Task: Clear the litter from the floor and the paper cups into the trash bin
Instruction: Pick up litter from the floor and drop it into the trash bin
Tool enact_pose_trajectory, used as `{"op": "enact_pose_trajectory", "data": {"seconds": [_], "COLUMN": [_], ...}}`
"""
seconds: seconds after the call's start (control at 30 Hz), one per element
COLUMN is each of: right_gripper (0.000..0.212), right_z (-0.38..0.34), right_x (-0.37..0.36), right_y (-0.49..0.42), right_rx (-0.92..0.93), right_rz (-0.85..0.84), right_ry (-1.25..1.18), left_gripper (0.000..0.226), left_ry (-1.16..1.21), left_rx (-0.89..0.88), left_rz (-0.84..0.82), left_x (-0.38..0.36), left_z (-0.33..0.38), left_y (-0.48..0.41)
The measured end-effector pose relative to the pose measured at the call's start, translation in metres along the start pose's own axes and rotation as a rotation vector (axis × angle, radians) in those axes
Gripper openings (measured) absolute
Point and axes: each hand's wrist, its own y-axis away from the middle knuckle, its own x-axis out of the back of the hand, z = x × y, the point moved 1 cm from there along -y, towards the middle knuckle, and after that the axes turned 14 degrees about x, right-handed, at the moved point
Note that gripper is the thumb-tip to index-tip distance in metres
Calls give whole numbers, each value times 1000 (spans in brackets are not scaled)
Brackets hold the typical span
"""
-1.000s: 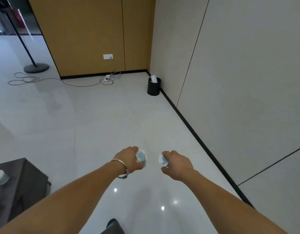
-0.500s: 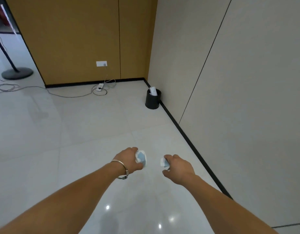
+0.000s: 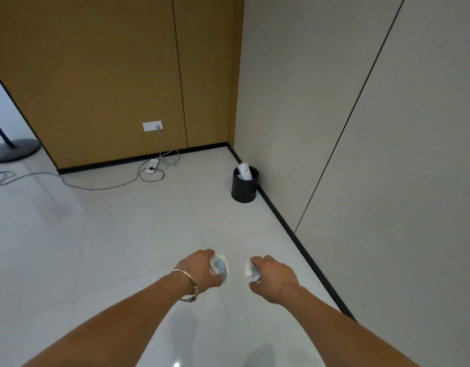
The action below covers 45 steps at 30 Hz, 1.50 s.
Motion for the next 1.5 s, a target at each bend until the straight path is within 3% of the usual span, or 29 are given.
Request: {"op": "enact_pose_trajectory", "data": {"seconds": [0.3, 0.5, 0.73, 1.17, 1.5], "right_gripper": [62, 59, 63, 57, 50], "right_z": [60, 76, 105, 257, 362], "right_x": [75, 105, 153, 229, 241], "right_y": [-200, -338, -450, -671, -796], "right_rx": [4, -67, -156, -147, -340], "right_rz": [-44, -5, 62, 44, -70], "right_ry": [49, 8, -74, -121, -178], "left_gripper": [67, 79, 76, 78, 74], "left_ry": [59, 17, -56, -116, -84], "left_rx": [31, -44, -124, -119, -144], "left_rz": [51, -6, -49, -150, -328], "left_x": [89, 152, 229, 270, 255], "left_z": [21, 27, 65, 191, 264], "left_y": [-200, -348, -490, -729, -905]}}
